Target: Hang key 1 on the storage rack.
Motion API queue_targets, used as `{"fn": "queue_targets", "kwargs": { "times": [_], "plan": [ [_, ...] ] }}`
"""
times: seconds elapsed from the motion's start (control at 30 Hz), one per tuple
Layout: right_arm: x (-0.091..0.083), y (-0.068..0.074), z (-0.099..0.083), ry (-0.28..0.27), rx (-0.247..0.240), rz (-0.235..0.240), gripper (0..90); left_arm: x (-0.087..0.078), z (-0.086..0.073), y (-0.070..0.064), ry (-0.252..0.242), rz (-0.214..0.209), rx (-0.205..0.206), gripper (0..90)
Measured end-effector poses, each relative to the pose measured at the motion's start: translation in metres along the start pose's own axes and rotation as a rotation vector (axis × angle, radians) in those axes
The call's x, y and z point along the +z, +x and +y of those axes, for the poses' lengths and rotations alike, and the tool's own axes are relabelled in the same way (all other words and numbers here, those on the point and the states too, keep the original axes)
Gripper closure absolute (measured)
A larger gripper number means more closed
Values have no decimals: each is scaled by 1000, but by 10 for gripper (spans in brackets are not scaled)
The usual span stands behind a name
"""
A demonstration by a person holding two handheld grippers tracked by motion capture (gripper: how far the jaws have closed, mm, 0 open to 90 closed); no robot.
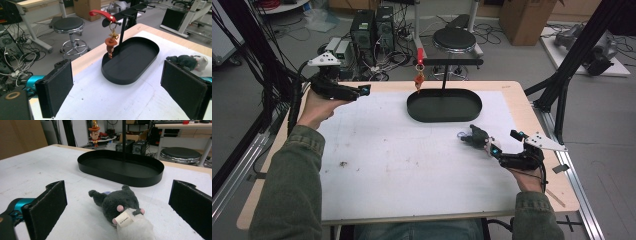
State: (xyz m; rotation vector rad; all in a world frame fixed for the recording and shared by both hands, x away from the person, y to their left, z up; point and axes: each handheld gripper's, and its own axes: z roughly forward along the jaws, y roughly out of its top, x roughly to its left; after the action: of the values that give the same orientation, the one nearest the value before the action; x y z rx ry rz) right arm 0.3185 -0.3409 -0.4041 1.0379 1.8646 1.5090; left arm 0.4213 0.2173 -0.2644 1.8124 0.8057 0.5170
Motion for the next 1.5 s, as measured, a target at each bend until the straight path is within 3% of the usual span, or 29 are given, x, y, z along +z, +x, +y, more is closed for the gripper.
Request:
{"fn": "queue_targets", "kwargs": {
  "times": [0.63, 0.83, 1.17, 1.3, 1.5],
  "plan": [
    [0, 1, 0, 6, 5, -2, 5, -41, -58, 2, -74, 37, -43, 112],
    [0, 2, 0, 4, 4, -2, 5, -52, -80, 2, -74, 75, -68, 112],
    [0, 2, 0, 7, -2, -5, 4, -73, -115, -4, -78, 117, -73, 103],
    [0, 2, 0, 6, -2, -5, 4, -82, -124, -8, -109, 117, -79, 102],
    [1, 4, 0, 9, -9, -1, 4, -89, -137, -12, -103, 133, -76, 102]
  ]
}}
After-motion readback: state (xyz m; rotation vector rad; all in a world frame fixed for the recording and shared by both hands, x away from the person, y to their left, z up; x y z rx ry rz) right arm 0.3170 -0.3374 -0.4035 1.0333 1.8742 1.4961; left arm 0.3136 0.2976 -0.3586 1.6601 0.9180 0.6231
